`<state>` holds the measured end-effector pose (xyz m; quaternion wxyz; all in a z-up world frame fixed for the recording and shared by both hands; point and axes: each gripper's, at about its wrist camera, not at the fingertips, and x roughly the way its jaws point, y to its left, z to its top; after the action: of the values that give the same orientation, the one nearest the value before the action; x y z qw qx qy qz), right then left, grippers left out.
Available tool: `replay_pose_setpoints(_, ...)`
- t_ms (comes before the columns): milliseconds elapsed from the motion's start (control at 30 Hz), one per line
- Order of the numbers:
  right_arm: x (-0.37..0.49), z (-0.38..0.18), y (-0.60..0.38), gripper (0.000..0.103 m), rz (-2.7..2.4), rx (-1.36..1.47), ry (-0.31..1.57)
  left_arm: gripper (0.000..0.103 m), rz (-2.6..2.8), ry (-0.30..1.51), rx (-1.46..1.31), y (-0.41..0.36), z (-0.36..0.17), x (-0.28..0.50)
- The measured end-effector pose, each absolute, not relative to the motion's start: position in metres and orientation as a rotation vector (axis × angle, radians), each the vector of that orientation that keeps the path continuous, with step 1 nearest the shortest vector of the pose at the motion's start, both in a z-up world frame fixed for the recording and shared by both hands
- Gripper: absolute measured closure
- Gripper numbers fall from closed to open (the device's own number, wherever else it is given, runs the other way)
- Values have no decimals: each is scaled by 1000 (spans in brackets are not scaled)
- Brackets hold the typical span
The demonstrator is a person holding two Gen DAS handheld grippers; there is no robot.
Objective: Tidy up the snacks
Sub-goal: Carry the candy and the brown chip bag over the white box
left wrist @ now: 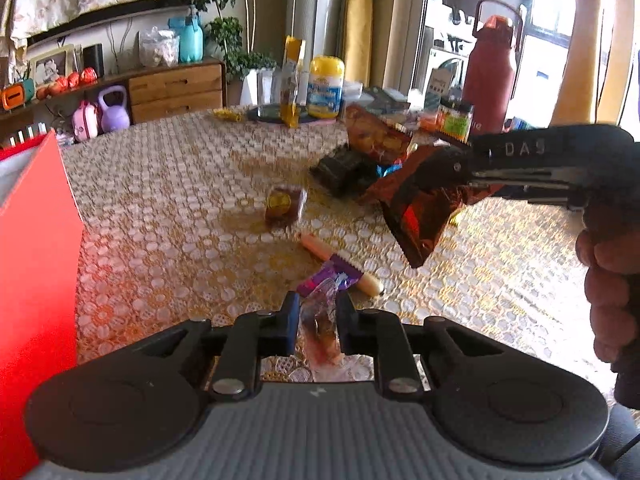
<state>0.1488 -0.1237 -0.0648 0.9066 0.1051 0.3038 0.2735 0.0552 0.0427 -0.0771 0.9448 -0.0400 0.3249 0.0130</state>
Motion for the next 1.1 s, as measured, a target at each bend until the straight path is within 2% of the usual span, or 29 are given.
replay_pose_setpoints(500,108,-33,-140,67,569,231,548,85,70,491,-78,53,-8,9)
replay_pose_setpoints(1100,57,11,-115,67,685,198,460,85,204,383,-96,96,34,-55)
